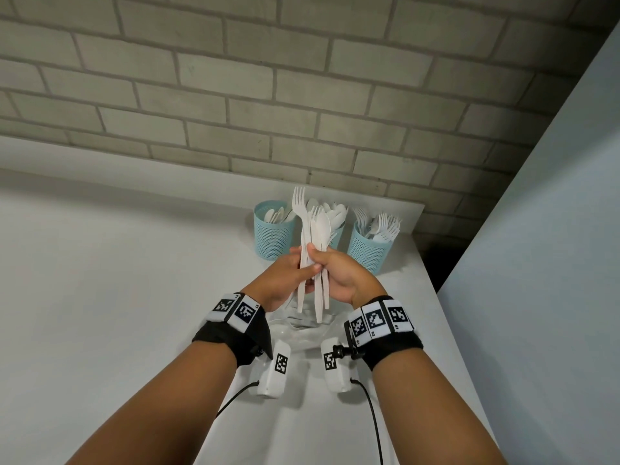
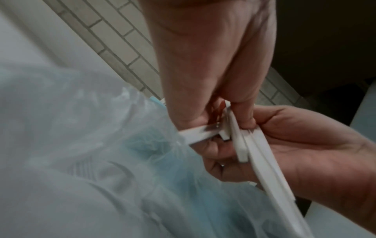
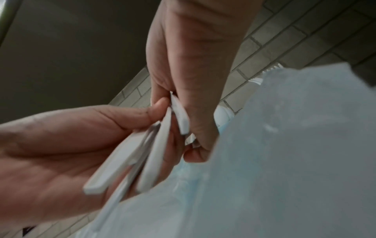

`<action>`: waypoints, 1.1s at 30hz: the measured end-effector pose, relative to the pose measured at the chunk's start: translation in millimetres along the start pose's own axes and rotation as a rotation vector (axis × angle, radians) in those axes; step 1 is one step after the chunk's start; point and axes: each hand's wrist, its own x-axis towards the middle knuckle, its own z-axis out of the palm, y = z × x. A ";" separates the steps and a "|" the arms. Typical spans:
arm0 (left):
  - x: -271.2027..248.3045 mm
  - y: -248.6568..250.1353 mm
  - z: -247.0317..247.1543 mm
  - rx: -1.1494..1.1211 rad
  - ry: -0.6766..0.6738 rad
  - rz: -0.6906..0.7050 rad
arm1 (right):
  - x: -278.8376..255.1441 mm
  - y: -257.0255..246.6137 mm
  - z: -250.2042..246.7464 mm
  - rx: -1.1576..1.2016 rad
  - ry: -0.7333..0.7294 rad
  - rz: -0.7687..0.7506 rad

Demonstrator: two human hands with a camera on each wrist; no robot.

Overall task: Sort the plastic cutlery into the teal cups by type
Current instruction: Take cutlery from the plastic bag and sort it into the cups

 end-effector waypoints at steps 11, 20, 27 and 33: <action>-6.7 3.2 0.3 0.009 -0.171 -0.116 | 7.2 1.2 -6.2 0.086 -0.021 -0.132; -5.0 -0.5 -2.1 -0.040 -0.106 -0.068 | 7.7 4.1 1.2 0.004 -0.015 -0.131; -7.3 0.9 -3.1 -0.014 -0.108 -0.025 | 4.3 1.3 3.2 -0.032 0.032 -0.095; -5.9 0.2 -3.5 -0.081 -0.064 -0.076 | 6.3 -8.7 -0.3 0.012 0.210 -0.157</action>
